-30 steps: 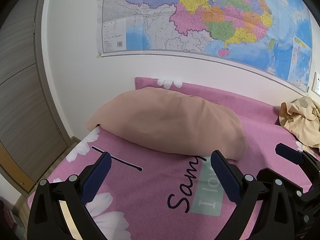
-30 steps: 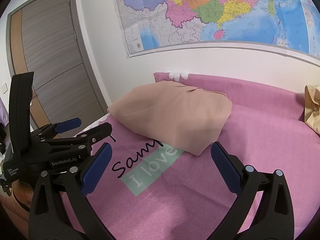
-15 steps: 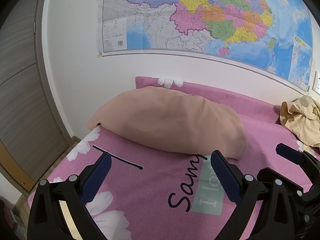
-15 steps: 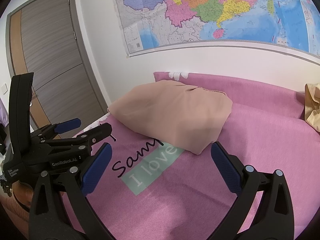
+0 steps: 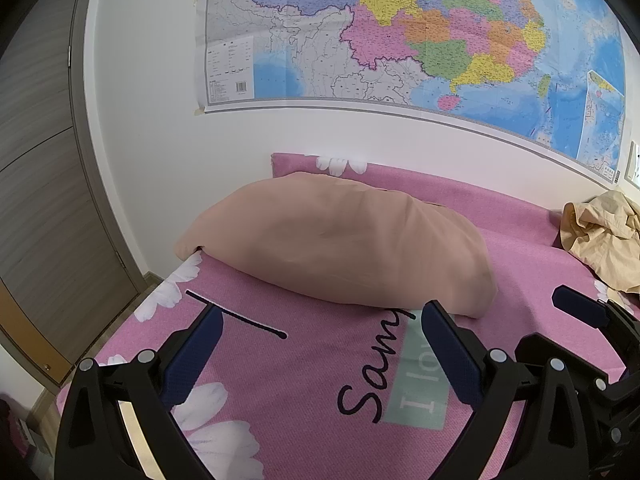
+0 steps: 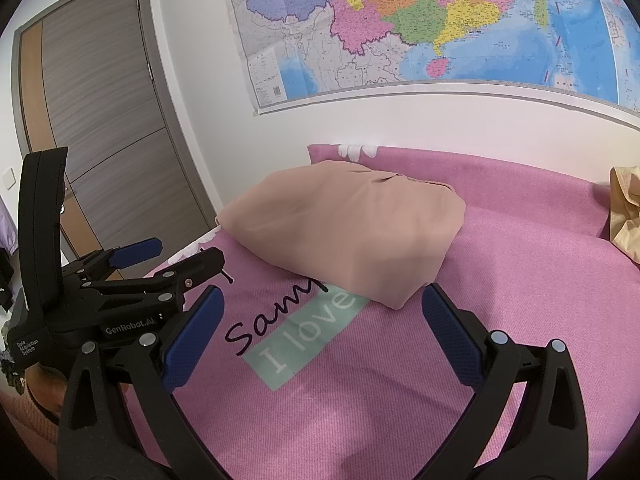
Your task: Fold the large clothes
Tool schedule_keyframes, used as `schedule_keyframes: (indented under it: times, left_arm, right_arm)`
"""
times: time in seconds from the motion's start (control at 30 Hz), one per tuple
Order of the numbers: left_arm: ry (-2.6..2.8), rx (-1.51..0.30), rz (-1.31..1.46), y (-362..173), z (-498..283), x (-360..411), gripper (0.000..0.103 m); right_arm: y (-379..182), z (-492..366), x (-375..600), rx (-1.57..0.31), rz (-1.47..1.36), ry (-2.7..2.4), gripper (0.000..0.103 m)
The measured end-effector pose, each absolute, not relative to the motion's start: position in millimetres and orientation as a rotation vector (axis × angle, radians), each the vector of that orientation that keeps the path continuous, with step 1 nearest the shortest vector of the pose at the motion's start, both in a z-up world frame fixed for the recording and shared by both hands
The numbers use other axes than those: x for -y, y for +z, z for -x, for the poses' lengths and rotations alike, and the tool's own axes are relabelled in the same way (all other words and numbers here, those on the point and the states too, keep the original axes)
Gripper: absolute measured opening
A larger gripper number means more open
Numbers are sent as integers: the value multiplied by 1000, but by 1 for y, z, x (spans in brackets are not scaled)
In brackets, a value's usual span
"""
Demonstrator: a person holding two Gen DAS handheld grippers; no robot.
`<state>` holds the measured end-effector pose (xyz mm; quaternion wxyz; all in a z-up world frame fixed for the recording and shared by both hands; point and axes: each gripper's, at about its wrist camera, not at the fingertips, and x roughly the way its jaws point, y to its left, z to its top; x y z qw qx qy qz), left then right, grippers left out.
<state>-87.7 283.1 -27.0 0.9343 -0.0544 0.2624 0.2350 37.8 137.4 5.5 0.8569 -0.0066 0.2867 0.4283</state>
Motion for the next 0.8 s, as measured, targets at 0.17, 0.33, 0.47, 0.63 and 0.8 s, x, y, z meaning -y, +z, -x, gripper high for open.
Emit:
schedule_keyframes:
  times: [0.17,0.33,0.47,0.63,0.8]
  left_arm:
    - [480,-538,114,-27,87,-283,96]
    - [481,-540,113,-27,88,-283,96]
    - [483,-537,110,-27,88,-283,96]
    - [483,-535,110,-27,88,-284,96]
    - [484,-535,110,-27,88,-283,96]
  right_arm:
    - [5,-37,-138,-601,11,898,98]
    - [6,-37,-138,-603,12,897,98]
    - [6,-37,-138,-604,11,896,98]
    - [5,-37,-138,-600,13,896,98]
    - [5,-36,-138,-601,12,895,98]
